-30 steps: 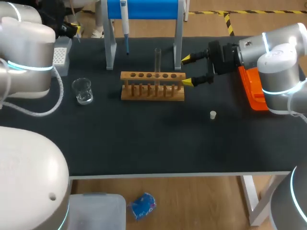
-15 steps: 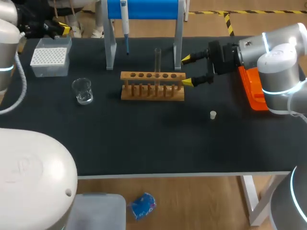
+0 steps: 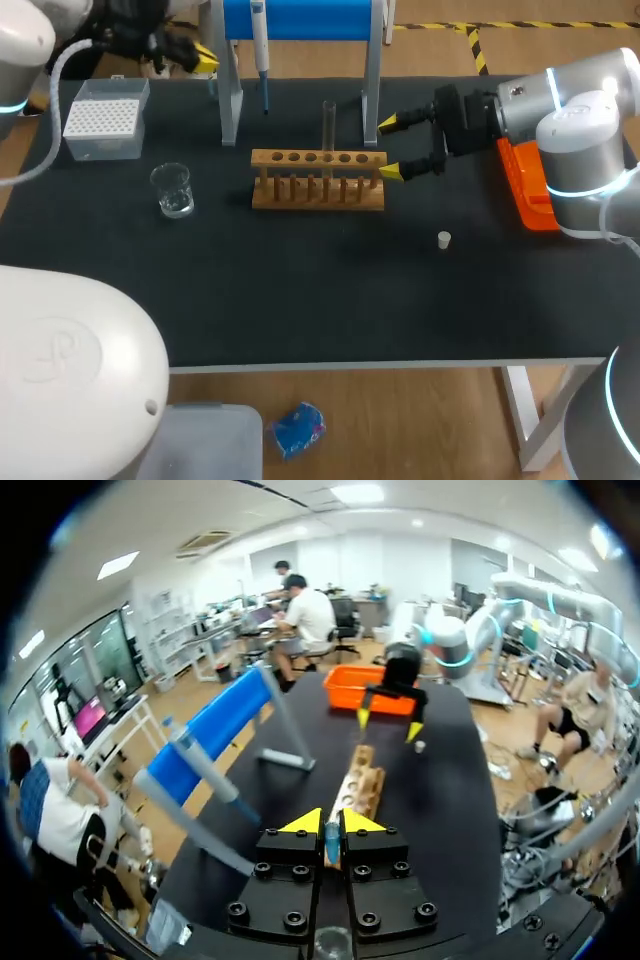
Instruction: Invert the test tube, pick up the pipette, mount the tip to pipette, aspirate from beaker and dispense into the tube, eject the tip, return the pipette, and cap with the stopper.
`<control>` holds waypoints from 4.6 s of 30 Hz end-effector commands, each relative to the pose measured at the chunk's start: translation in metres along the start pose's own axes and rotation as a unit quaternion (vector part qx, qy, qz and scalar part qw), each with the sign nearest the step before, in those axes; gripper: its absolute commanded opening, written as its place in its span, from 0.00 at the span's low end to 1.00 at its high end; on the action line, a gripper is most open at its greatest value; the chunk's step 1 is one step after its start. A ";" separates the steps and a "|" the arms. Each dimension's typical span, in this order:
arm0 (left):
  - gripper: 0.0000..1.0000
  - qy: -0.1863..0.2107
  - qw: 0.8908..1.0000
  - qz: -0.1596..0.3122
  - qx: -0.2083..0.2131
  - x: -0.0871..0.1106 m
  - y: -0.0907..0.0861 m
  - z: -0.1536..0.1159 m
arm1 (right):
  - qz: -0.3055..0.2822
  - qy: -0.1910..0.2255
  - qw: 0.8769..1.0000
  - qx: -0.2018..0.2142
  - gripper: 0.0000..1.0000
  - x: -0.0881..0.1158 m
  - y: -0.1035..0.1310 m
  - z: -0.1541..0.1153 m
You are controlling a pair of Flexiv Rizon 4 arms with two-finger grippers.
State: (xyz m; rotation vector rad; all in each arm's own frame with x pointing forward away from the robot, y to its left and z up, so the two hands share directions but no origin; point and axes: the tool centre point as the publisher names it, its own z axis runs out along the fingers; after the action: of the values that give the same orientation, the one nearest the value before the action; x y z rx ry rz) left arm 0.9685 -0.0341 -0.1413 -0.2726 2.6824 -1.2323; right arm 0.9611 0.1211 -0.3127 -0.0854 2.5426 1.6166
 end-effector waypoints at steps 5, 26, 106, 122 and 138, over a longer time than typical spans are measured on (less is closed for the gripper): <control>0.00 0.074 0.996 0.047 -0.023 0.037 -0.034 0.013 | -0.004 0.013 0.993 -0.118 1.00 0.067 0.014 -0.030; 0.00 0.071 0.996 0.043 -0.038 0.075 -0.037 0.052 | 0.026 0.076 0.981 -0.178 1.00 0.093 0.060 0.012; 0.00 0.091 0.996 0.008 -0.006 0.144 -0.068 0.137 | 0.025 0.063 0.977 -0.200 1.00 0.085 0.101 0.019; 0.00 0.091 0.996 0.008 -0.006 0.144 -0.068 0.137 | 0.054 0.063 0.970 -0.230 1.00 0.085 0.126 0.040; 0.00 0.091 0.996 0.008 -0.006 0.144 -0.068 0.137 | 0.057 0.065 0.966 -0.242 0.04 0.083 0.128 0.041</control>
State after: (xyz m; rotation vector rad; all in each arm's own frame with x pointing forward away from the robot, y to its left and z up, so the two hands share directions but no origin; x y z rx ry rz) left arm 0.8685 -0.2133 -0.1900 -0.1489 2.8395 -1.2904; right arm 0.8672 0.2162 -0.2255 -0.0923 2.2142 2.3134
